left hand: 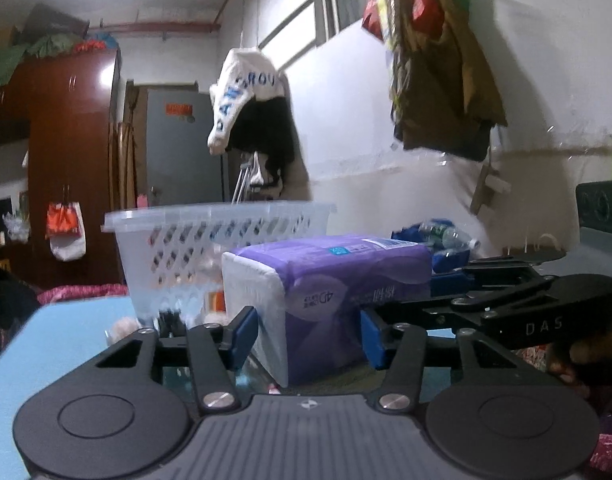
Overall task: Organize objects
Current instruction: 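Grasp the purple tissue pack with both grippers and lower it into the basket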
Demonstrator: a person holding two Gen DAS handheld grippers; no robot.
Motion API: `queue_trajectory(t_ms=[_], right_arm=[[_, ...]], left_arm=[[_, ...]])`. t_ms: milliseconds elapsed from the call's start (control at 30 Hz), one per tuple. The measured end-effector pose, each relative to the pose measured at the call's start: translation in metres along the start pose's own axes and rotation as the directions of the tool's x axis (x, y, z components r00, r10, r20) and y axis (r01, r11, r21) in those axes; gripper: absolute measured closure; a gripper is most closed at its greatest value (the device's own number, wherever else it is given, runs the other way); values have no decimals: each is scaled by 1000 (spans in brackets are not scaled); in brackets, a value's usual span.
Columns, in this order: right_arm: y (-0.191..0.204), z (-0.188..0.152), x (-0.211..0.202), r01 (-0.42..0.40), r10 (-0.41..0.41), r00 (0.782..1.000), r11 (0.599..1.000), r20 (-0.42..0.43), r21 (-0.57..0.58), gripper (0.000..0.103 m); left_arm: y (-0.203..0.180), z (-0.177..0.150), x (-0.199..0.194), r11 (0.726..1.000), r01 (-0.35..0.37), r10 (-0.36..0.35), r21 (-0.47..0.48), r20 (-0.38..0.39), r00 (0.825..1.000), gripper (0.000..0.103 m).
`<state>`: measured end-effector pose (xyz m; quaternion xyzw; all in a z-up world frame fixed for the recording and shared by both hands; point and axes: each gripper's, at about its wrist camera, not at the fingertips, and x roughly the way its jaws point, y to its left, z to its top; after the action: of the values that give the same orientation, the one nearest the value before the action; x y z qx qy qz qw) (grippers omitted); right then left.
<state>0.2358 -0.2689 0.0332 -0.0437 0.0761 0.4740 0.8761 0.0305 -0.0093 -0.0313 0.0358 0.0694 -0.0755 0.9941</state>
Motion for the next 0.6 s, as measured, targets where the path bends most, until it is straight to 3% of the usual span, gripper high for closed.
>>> queue_trajectory(t_ms=[200, 367, 467, 600], right_arm=[[4, 35, -14, 2, 1, 998, 999, 67, -46, 49], [-12, 101, 2, 15, -9, 995, 997, 96, -71, 49], [-31, 141, 34, 37, -33, 998, 997, 54, -70, 49], [-71, 164, 97, 43, -42, 995, 999, -93, 14, 49]], left_arm=[[1, 29, -19, 1000, 14, -15, 12, 86, 996, 48], [20, 98, 2, 999, 9, -13, 34, 113, 994, 48], [42, 140, 43, 999, 8, -10, 43, 51, 999, 48], [87, 165, 120, 998, 24, -29, -50, -104, 994, 48]])
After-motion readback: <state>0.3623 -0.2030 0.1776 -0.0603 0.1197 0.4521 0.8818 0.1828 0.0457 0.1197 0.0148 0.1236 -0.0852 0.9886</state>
